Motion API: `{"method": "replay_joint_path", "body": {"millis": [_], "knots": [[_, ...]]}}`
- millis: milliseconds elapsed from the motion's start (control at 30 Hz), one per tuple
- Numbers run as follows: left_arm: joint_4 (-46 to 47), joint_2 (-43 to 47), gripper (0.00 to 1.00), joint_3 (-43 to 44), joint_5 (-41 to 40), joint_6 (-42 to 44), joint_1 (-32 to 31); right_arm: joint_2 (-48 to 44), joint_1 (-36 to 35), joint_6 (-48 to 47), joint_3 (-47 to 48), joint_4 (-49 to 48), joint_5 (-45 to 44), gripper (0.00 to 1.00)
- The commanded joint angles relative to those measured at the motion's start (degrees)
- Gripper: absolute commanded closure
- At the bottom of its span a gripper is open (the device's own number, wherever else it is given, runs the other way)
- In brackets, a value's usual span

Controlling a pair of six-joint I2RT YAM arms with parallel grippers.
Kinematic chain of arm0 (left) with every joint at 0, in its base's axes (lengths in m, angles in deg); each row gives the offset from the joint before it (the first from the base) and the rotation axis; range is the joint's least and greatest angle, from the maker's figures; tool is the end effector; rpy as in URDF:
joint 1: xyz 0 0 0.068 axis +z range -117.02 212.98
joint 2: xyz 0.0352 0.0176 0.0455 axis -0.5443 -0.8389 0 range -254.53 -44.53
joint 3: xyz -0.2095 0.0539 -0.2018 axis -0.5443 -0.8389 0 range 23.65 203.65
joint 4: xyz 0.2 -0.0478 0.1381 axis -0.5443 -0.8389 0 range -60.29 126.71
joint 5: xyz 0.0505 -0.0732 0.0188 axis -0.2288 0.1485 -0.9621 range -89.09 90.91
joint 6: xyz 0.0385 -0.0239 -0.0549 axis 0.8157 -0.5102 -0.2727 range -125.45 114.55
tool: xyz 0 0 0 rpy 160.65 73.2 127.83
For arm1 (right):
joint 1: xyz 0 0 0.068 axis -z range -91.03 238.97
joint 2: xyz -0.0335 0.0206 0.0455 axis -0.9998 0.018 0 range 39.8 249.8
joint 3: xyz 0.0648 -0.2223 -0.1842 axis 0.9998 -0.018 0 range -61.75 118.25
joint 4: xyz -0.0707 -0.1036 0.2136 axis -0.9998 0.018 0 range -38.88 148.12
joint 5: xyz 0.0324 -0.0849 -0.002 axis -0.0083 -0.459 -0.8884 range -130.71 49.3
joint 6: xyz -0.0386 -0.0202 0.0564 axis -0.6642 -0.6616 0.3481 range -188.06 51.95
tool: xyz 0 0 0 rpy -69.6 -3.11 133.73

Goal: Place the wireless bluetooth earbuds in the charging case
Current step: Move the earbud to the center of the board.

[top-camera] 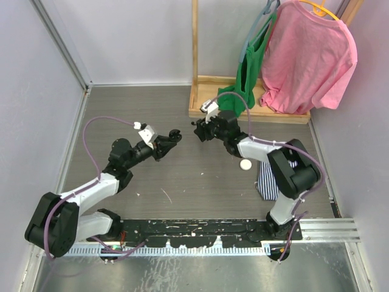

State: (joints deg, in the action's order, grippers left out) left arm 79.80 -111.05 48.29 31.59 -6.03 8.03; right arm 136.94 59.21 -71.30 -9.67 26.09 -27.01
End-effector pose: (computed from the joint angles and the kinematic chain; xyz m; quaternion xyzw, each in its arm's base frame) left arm 0.2059 -0.1288 0.2710 0.3271 0.6196 -0.3327 0.6312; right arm 0.3264 0.2026 0.2335 -0.2966 0.7605 0.2256 0.5317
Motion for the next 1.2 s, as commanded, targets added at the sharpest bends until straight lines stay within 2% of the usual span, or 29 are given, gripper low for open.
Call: {"method": "replay_joint_path", "body": {"millis": [0,233,567,933,1167], "knots": [[4.8,0.5,1.00,2.0,2.9,0.8,2.7,6.2,0.0,-3.6,8.2,0.0,-4.5,0.46],[0.9,3.3,1.00,0.7,1.6,2.7,3.7,16.7,0.0,-5.0,18.9,3.6,-6.0,0.51],[-2.7,4.9,1.00,1.0,1.5,3.8,4.6,25.8,-0.1,-5.6,29.1,7.4,-6.1,0.56],[-3.6,5.1,1.00,1.5,2.8,3.5,4.7,30.5,-0.1,-5.4,33.4,10.8,-6.6,0.64],[-4.0,5.0,1.00,1.7,3.2,3.5,4.7,30.2,-0.2,-4.5,33.6,13.9,-7.9,0.75]]}}
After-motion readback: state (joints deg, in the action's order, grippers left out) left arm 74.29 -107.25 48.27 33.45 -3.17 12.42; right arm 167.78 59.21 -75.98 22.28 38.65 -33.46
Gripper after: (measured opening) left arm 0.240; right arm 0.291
